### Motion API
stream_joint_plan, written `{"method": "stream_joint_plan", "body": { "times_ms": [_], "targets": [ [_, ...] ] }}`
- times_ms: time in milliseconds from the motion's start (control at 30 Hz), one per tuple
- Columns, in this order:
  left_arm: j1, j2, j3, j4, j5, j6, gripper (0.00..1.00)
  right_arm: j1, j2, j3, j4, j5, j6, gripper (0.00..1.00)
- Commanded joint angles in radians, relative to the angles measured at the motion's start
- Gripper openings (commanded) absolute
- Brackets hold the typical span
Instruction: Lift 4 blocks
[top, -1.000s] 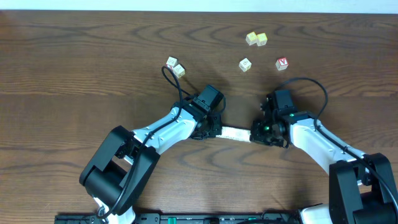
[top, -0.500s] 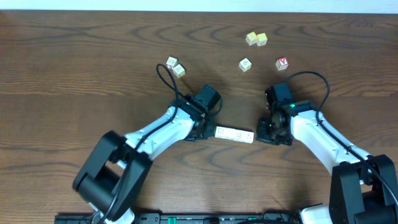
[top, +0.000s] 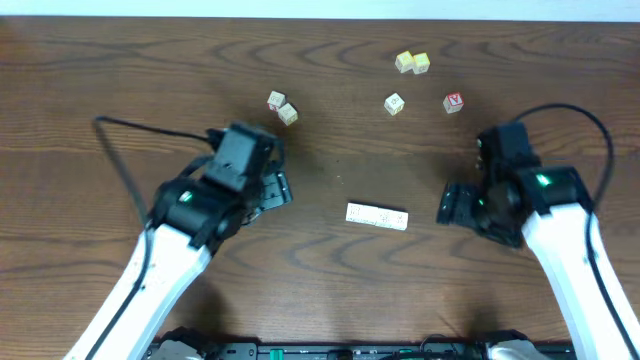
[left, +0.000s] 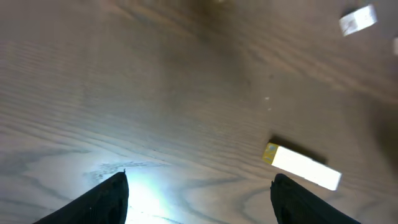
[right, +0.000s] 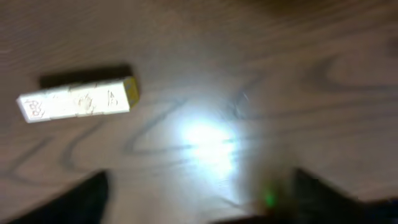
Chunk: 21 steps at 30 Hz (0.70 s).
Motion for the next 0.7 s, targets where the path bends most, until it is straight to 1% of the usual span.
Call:
{"method": "stream_joint_plan", "body": {
  "times_ms": [0,133,300,567,667],
  "targets": [
    [0.008,-0.041,0.012,-0.002,-0.018,0.005,0.74,0.033,-0.080,0.000,-0.035,-0.019,0.011,0.99],
    [0.008,-0.052,0.012,-0.002,-0.018,0.005,0.75,0.063,-0.123,-0.004,-0.068,-0.069,0.076,0.99],
    [0.008,-0.048,0.011,-0.002,-0.018,0.005,0.75,0.066,-0.121,-0.004,-0.066,-0.137,0.195,0.99],
    [0.008,-0.048,0.011,-0.002,-0.018,0.005,0.75,0.066,-0.121,-0.004,-0.075,-0.135,0.190,0.99],
    [0.008,-0.048,0.011,-0.002,-0.018,0.005,0.75,0.066,-0.121,-0.004,-0.073,-0.078,0.158,0.99]
  ]
}}
